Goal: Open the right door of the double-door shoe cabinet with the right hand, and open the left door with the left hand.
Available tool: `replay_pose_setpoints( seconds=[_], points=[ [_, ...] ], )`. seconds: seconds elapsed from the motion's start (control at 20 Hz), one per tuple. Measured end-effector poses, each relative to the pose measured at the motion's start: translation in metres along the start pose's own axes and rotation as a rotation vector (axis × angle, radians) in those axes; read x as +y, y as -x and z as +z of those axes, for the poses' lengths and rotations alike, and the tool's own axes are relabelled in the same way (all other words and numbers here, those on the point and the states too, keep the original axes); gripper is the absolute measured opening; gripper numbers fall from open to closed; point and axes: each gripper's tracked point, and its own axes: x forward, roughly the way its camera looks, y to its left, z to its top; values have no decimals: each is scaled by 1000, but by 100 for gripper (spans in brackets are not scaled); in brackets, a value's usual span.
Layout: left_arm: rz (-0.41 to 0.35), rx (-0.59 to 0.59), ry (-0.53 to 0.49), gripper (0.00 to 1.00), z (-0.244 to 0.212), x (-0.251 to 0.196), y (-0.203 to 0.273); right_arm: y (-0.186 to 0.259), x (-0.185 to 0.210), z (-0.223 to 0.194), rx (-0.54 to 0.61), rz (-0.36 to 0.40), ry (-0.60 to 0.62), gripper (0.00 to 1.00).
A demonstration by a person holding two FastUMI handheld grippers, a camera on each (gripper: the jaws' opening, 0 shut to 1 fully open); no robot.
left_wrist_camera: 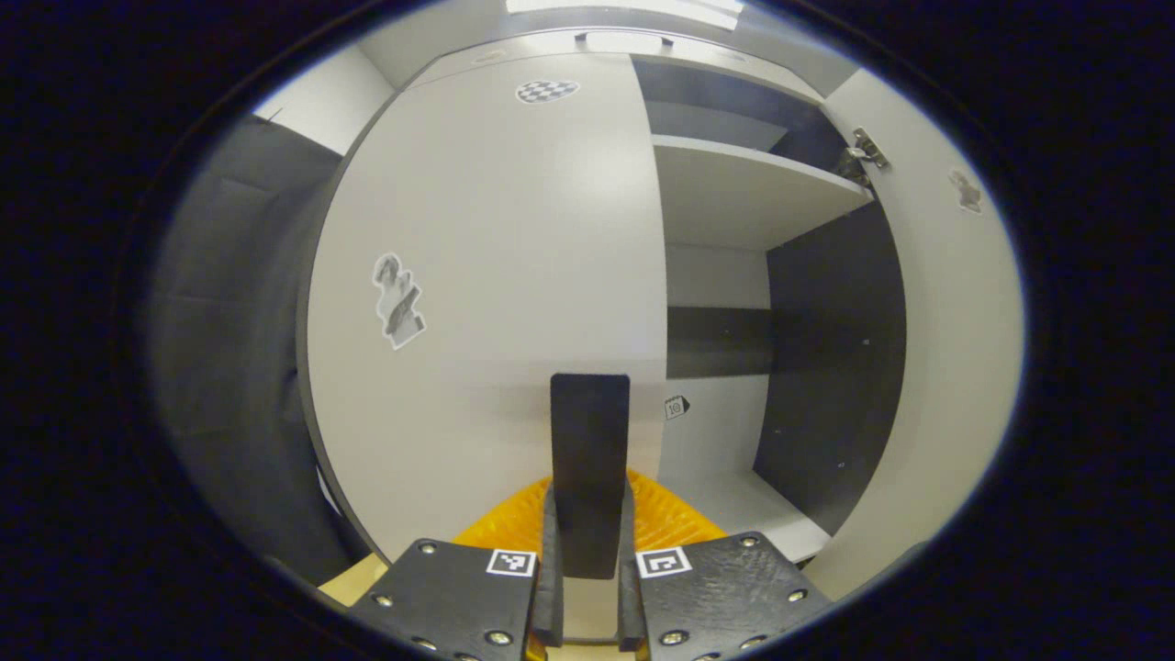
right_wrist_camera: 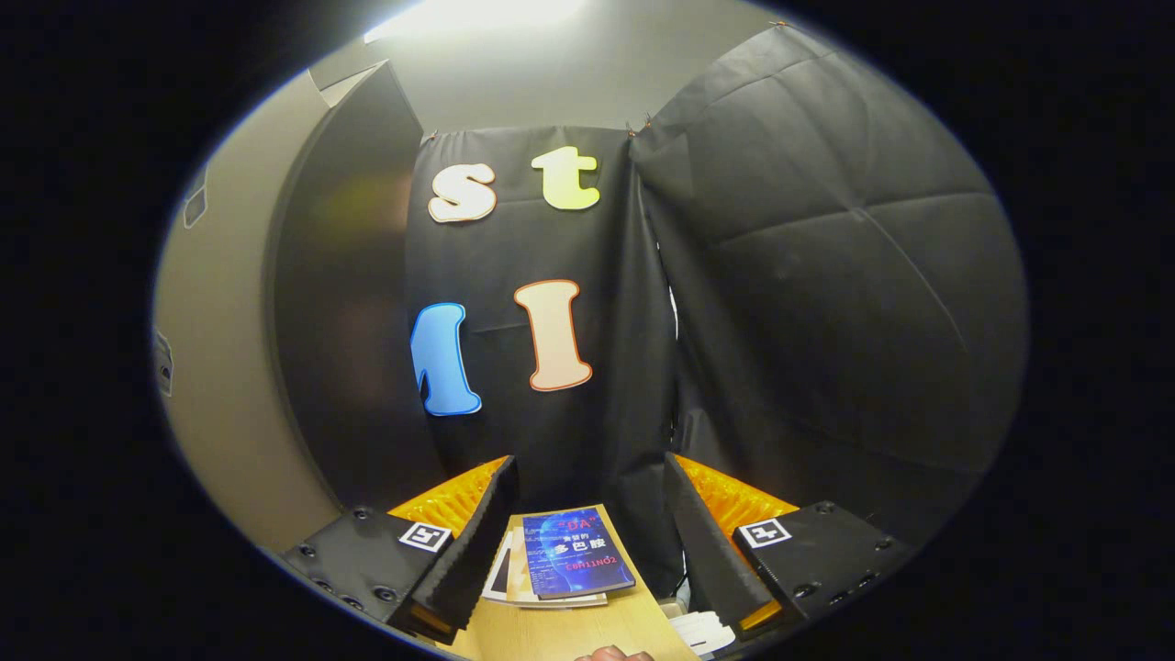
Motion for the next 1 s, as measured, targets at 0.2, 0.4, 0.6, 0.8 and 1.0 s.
replay_pose_setpoints(
  seconds=[0.2,0.4,0.6,0.8,1.0],
  points=[
    [-4,-3,8,5,-1,2,0,9,6,4,-23,3,11,98],
    [-17,0,15,6,-1,1,1,25,8,5,-29,-7,2,98],
    [-44,-4,39,5,-2,1,4,63,9,14,-48,-50,1,98],
    [-96,-10,43,5,0,1,7,107,15,20,-56,-94,6,98],
    [-141,-14,55,5,1,3,10,145,27,18,-37,-128,10,98]
  ],
)
